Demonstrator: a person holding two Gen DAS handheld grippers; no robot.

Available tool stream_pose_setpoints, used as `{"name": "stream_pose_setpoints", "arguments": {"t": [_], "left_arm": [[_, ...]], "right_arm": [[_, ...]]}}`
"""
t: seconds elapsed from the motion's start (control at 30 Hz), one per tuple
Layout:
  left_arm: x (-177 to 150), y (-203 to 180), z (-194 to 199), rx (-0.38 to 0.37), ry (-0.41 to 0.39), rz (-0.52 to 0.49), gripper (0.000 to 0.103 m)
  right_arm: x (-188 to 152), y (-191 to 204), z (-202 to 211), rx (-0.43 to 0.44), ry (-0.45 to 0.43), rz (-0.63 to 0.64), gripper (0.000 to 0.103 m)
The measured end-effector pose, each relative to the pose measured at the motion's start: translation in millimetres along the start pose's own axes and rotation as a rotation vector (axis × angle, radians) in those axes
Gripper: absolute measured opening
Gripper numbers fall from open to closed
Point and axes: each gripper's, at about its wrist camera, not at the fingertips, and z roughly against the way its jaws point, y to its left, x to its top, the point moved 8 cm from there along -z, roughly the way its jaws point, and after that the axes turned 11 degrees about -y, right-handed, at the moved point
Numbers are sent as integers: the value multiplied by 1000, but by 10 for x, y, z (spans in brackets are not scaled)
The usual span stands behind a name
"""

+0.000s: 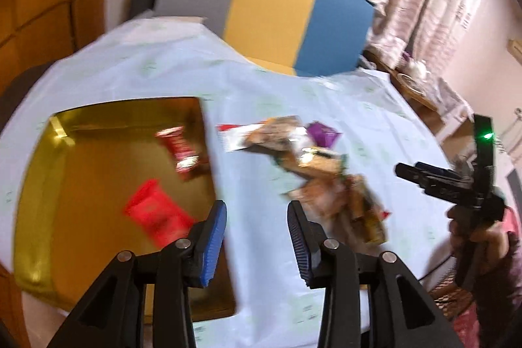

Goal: Organize snacks
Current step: 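Withdraw both grippers from the tin back toward the snack pile, then grasp the clear nut bag with orange label with the left gripper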

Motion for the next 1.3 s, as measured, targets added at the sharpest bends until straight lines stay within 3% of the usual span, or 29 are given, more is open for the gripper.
{"name": "stream_pose_setpoints", "arguments": {"t": [0.2, 0.3, 0.37, 0.53, 0.57, 0.6, 0.63, 0.87, 0.97, 1.0, 1.03, 1.13, 1.3], "left_arm": [[173, -358, -460, -79, 81, 70, 52], [241, -423, -771, -76, 127, 142, 56], [242, -424, -958, -84, 173, 200, 63], [244, -301, -1380, -39, 248, 344, 69], [240, -281, -1442, -31, 257, 370, 73], [232, -242, -1515, -18, 267, 415, 84], [231, -212, -1558, -4, 269, 449, 86], [243, -125, -1829, 55, 264, 577, 88], [241, -141, -1919, 50, 262, 610, 85], [241, -164, -1938, 41, 258, 606, 75], [245, -171, -1946, 41, 255, 585, 55], [253, -231, -1907, 29, 226, 461, 47], [311, -265, -1756, -13, 186, 352, 42]], "right_arm": [[93, -695, -41, -163, -43, 21, 81], [17, -989, -81, -179, -51, -61, 81], [-86, -1174, -161, -207, 6, -138, 81], [27, -1160, -118, -139, -36, -184, 85], [25, -1117, -125, -120, -33, -191, 85], [24, -1080, -133, -97, -27, -197, 85], [24, -1053, -130, -77, -23, -202, 85], [38, -906, -100, -30, -30, -212, 88], [47, -863, -63, -16, -36, -206, 90], [48, -845, -59, -13, -35, -204, 90], [43, -827, -60, -9, -34, -201, 90], [48, -801, -52, -10, -39, -180, 90], [55, -795, -53, -25, -44, -163, 90]]}}
